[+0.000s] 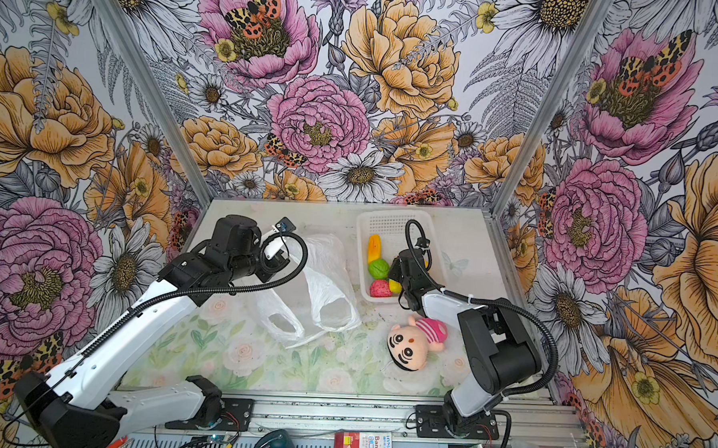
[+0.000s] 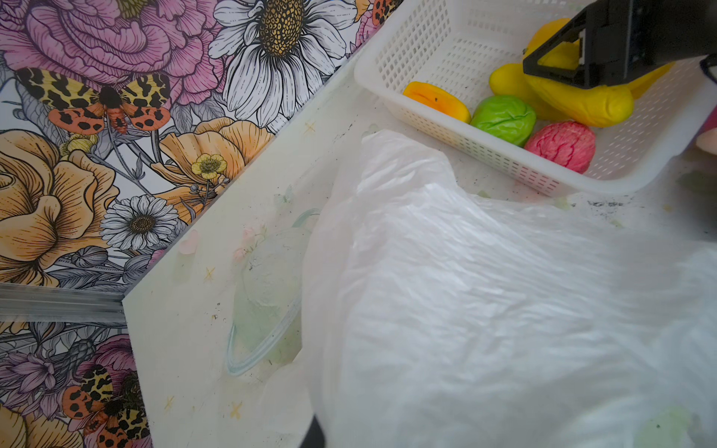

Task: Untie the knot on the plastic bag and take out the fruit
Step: 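Lower the small yellow fruit into the basket and open the right gripper, then move the open right gripper back into the bag opening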

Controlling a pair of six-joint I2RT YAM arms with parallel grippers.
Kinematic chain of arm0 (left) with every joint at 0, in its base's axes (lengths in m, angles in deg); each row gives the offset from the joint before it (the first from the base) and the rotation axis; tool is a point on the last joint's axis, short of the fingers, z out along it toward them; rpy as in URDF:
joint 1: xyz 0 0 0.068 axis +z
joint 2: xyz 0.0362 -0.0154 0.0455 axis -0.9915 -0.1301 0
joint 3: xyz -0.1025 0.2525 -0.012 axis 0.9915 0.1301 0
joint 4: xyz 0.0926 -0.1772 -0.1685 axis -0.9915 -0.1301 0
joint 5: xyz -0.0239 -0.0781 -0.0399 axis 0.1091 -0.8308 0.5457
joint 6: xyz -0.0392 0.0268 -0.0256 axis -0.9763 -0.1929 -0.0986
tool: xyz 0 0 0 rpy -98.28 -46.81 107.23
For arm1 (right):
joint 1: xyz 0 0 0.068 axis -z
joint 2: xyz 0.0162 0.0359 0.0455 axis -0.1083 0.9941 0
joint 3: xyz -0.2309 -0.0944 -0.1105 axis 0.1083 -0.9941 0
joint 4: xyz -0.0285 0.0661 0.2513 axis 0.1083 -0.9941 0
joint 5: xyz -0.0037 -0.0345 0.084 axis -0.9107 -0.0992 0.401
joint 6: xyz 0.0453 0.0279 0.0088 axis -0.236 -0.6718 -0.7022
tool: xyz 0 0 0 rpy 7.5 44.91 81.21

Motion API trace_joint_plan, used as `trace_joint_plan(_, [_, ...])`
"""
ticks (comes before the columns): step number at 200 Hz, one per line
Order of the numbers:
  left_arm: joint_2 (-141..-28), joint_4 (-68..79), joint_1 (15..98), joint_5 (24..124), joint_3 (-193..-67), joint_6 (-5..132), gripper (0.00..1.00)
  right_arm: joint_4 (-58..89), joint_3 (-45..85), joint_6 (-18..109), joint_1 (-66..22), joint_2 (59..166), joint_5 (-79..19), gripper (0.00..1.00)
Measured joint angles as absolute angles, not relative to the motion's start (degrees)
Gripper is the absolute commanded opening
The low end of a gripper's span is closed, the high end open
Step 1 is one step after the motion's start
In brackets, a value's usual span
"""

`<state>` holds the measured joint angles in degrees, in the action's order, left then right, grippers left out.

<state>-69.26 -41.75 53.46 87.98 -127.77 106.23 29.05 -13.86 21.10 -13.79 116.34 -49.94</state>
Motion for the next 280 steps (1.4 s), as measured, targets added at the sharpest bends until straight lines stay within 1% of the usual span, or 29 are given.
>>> trace_joint_plan(21, [-69.26,-41.75,53.46,87.98,-127.77,106.23,0.00,29.27,-14.95,20.00,-13.27,115.75,-50.75,0.55])
trace_joint_plan(31, [-69.26,-41.75,53.46,87.98,-127.77,106.23,0.00,29.25,-15.57,19.24,-13.05,115.40,-50.92,0.63])
trace_joint_plan(38, [-69.26,-41.75,53.46,87.98,-127.77,106.23,0.00,29.29,-16.05,19.04,-12.96,115.16,-51.07,0.71])
trace_joint_plan(58, [-69.26,-41.75,53.46,87.98,-127.77,106.23,0.00,29.62,-17.66,18.78,-12.92,114.11,-50.90,0.85])
trace_joint_plan(71, [-69.26,-41.75,53.46,87.98,-127.77,106.23,0.00,29.78,-18.76,19.00,-12.92,112.73,-50.81,0.90])
trace_joint_plan(83, [-69.26,-41.77,53.46,87.95,-127.77,106.23,0.00,29.78,-20.07,19.26,-12.92,110.48,-50.77,0.92])
trace_joint_plan(118, [-69.26,-41.77,53.46,87.98,-127.77,106.23,0.00,29.78,-23.24,19.83,-13.09,101.50,-50.81,0.91])
trace_joint_plan(144, [-69.26,-41.77,53.46,87.98,-127.77,106.23,0.00,29.73,-25.03,21.51,-15.15,94.00,-50.96,0.90])
trace_joint_plan(161, [-69.26,-41.77,53.46,87.95,-127.77,106.23,0.00,29.32,-25.58,23.63,-18.56,88.88,-51.73,0.89])
trace_joint_plan(205, [-69.26,-41.77,53.46,87.95,-127.77,106.23,0.00,29.86,-25.88,30.47,-28.68,77.91,-52.28,0.80])
trace_joint_plan(245, [-69.26,-41.77,53.46,87.95,-127.77,106.23,0.00,32.86,-25.97,39.00,-39.39,75.20,-50.13,0.74])
trace_joint_plan(280, [-69.26,-41.77,53.46,87.98,-127.77,106.23,0.00,35.55,-24.90,48.44,-51.54,80.16,-47.66,0.71])
